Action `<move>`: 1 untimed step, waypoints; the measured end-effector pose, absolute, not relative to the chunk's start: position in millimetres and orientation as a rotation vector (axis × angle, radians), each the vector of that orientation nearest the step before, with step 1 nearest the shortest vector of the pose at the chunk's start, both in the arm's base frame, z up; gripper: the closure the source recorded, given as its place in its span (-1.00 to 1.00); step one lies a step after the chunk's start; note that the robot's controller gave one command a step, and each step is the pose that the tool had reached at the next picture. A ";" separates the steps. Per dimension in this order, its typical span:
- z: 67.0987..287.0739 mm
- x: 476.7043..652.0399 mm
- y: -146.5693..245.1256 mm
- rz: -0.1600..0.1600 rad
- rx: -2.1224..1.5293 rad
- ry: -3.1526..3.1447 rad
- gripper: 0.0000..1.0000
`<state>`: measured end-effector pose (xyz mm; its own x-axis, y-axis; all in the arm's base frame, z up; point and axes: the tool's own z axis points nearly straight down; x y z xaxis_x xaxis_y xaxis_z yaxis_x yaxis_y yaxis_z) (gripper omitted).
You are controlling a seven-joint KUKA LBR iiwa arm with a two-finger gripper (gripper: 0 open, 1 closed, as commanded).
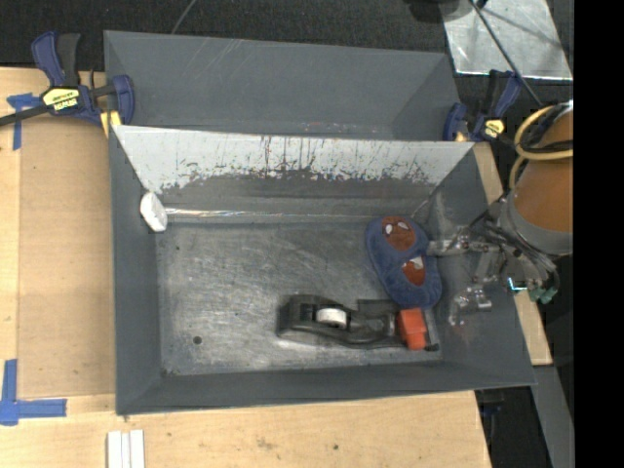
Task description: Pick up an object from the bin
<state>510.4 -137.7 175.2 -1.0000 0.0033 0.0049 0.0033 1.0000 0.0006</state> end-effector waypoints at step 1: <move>96.0 518.6 -113.6 0.009 0.271 -3.140 -1.00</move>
Offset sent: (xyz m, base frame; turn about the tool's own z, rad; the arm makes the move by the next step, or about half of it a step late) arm 0.0048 0.0320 -0.1025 -0.1892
